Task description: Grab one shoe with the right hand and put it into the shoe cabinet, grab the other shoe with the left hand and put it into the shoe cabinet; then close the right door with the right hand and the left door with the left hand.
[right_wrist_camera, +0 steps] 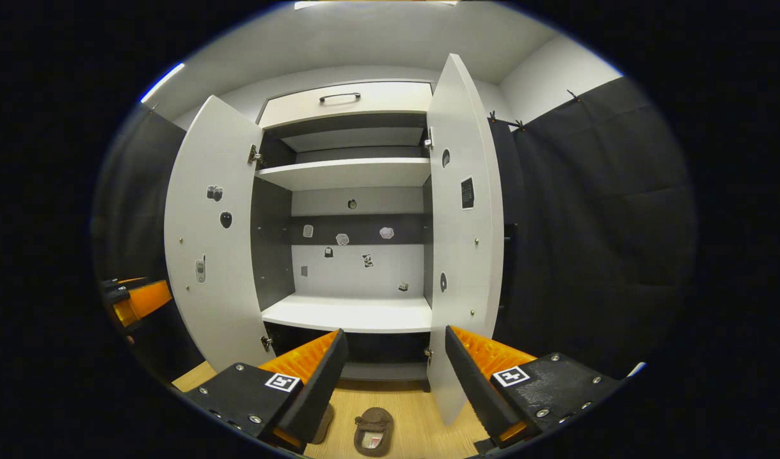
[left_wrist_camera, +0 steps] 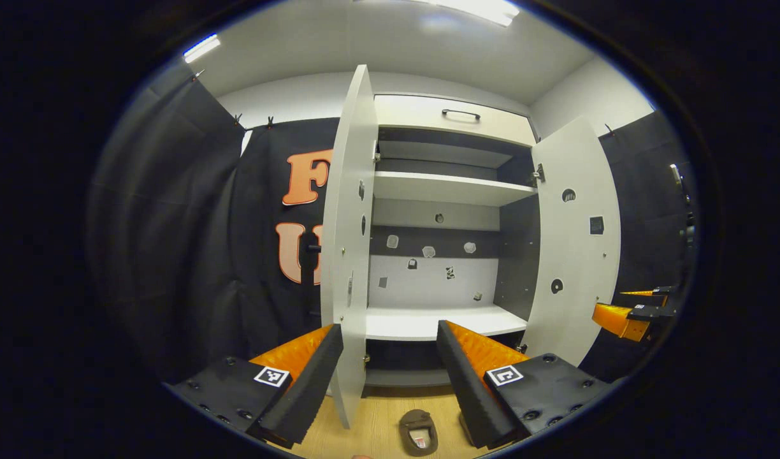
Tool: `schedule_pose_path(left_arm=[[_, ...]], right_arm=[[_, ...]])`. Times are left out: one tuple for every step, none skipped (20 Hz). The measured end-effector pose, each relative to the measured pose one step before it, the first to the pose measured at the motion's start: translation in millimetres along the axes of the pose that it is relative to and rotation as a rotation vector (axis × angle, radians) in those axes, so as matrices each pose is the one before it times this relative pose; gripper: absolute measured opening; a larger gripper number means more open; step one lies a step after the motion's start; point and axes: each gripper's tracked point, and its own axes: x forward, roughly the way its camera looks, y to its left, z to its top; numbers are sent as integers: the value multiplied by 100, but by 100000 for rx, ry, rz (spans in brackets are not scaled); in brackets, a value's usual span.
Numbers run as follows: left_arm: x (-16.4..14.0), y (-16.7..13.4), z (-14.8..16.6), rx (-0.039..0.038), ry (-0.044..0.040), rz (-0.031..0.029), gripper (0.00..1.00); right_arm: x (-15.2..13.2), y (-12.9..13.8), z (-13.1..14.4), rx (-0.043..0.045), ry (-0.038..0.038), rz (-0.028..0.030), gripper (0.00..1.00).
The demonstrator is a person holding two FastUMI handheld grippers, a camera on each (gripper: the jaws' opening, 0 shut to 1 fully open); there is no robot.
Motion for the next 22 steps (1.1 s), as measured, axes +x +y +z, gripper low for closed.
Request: schedule_pose_path(left_arm=[[-108,48,6,-175,-51,-36,96],[-58,1,-19,-79,62,-22,96],[-64,4,-36,137,-57,-6,96],[-105,32,-32,313,30,62,96],[-75,17,-62,309,6,-16,96],[-73,107,-61,316,323,101,96],[-104,66,-119,247,223,222,96],[35,44,-13,142,202,364,96],[10,78,-96,-55,52,298,96],[16,66,14,29,1,342,94],[-49,95,-85,224,166,372,94],[-36,80,18,330,160,312,94],[-51,151,-82,299,196,241,94],[-31,172,-75,158,191,318,97],[-130,302,-69,61,314,380,94],[-126,207,-117,15,314,269,94],[-23,176,-125,34,345,392,94],[-19,142,-178,176,519,420,96],[128,192,-117,392,472,538,96],[52,82,-117,177,512,465,96],[129,140,-207,285,407,612,96],[-18,194,-244,204,420,542,97]], right_arm=[[131,43,-385,-153,808,-32,94],[122,103,-371,93,822,216,94],[154,189,-668,127,1140,516,94],[246,80,-853,223,1546,400,94],[284,109,-851,321,1950,416,94],[396,102,-1215,408,2228,267,94],[428,12,-1352,496,2626,69,94],[510,32,-1526,713,2987,300,94],[634,140,-1682,778,3362,761,94],[674,-58,-1737,507,2988,3,94],[932,-143,-1743,-98,3235,-149,95],[728,-116,-1934,-244,3377,-315,94],[973,-184,-2035,-234,3934,-551,94],[953,-58,-2018,-462,3532,-375,95],[1024,-190,-1821,-833,3252,-1106,95],[804,0,-1839,-800,2976,-243,95],[1252,47,-1577,-938,3253,-913,95],[797,102,-1967,-803,3179,-32,95],[950,33,-1764,-387,3561,-86,95],[826,41,-1563,295,3180,420,95],[1021,8,-1295,156,2890,172,95],[1005,-42,-1098,79,2034,-205,95]])
